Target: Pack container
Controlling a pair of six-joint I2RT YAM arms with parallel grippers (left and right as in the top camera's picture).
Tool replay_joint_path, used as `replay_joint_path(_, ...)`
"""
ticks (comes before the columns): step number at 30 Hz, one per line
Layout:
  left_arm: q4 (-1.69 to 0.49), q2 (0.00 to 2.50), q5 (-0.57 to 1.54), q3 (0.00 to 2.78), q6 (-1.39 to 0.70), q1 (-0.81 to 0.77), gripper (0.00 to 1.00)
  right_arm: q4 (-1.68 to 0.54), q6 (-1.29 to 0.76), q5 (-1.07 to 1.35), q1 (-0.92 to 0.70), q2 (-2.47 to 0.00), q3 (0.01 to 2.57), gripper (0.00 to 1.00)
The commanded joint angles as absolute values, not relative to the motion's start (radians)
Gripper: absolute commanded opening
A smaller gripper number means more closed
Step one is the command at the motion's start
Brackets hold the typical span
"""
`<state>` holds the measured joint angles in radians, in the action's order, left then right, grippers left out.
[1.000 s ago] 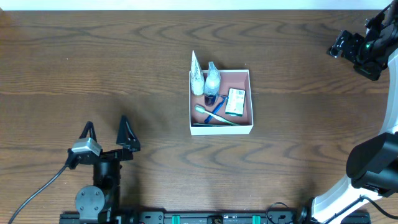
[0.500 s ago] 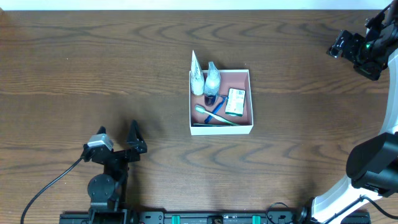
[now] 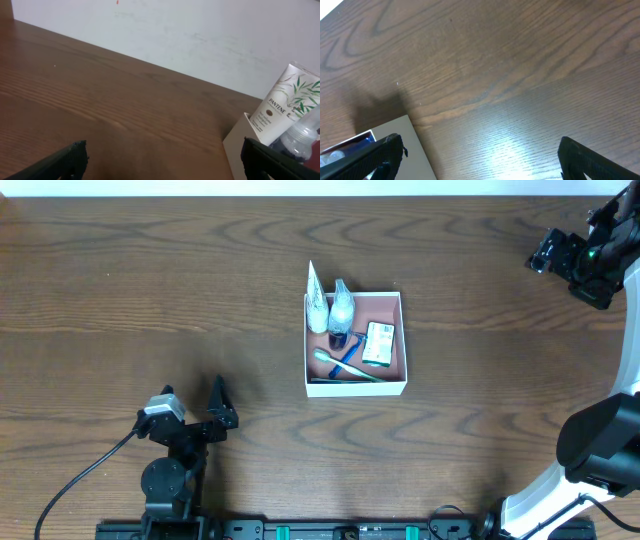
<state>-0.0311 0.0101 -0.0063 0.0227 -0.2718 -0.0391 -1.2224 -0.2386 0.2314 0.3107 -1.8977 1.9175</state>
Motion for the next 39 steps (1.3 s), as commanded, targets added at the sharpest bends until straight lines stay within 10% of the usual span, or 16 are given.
replay_joint_path(1,-0.074,0.005,-0.014,0.004,-0.255,-0.033,0.98,-1.223,-0.250,0.232,0.316,-1.891,1.928,0.99)
replay_joint_path(25,-0.074,0.005,-0.014,0.004,-0.255,-0.033,0.98,-1.224,-0.250,0.232,0.313,-1.880,1.928,0.99)
replay_joint_path(39,-0.074,0.005,-0.014,0.004,-0.255,-0.033,0.98,-1.224,-0.200,0.129,0.174,-1.467,1.928,0.99)
